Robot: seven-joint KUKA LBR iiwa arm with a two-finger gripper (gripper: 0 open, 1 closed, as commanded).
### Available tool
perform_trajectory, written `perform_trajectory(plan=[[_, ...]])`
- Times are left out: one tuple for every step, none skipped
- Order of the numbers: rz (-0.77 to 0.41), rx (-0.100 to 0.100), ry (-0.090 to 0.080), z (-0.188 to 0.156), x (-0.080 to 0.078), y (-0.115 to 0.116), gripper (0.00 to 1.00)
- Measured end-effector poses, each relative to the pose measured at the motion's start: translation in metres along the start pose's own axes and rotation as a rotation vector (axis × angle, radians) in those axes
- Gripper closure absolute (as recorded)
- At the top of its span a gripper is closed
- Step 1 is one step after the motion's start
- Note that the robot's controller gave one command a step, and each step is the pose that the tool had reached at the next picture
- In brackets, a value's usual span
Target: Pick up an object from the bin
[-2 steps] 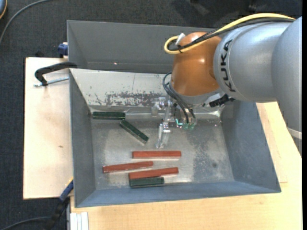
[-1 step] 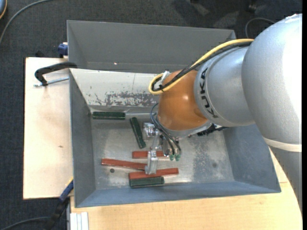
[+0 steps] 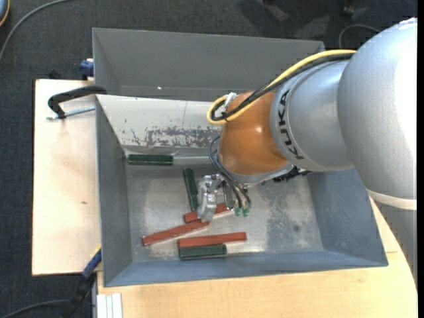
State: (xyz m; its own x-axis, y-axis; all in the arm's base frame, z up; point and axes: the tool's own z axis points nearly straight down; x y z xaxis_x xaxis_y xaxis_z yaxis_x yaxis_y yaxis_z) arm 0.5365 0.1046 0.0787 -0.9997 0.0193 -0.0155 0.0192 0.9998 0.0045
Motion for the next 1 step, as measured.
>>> perform_trajectory(plan=[[0.000,0.002,0.010,0.0038,0.0033,-0.0005,0.00]])
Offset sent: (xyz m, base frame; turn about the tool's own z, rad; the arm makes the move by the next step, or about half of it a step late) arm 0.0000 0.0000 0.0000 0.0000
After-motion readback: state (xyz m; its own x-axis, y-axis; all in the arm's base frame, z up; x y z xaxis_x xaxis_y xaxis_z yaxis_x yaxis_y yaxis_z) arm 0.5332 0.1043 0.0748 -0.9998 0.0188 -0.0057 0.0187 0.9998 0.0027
